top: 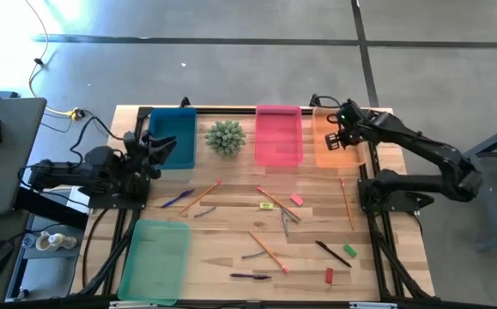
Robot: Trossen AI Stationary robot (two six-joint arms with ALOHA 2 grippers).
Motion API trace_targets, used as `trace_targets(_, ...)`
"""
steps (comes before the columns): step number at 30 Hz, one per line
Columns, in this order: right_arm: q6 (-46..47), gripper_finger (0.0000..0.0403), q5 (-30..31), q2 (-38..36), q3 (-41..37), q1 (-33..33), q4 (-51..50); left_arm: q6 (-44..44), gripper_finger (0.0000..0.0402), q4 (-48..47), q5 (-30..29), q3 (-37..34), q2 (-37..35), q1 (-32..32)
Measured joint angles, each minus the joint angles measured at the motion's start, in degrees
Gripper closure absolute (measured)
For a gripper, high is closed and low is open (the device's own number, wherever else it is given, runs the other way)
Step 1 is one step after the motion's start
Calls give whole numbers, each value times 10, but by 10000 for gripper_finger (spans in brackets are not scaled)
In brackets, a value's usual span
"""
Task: Sort crayons/erasers/pens/pencils in bins
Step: Put the black pen into the orange bin
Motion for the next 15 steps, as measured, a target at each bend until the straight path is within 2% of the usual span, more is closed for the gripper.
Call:
trace_targets(10, -70, 384, -8, 116, 0, -42, 66, 13, 277, -152, -7, 115, 169, 0)
trace_targets(15, -94, 384, -9, 168, 0, -49, 77, 3, 277, -246, 27, 182, 266, 0)
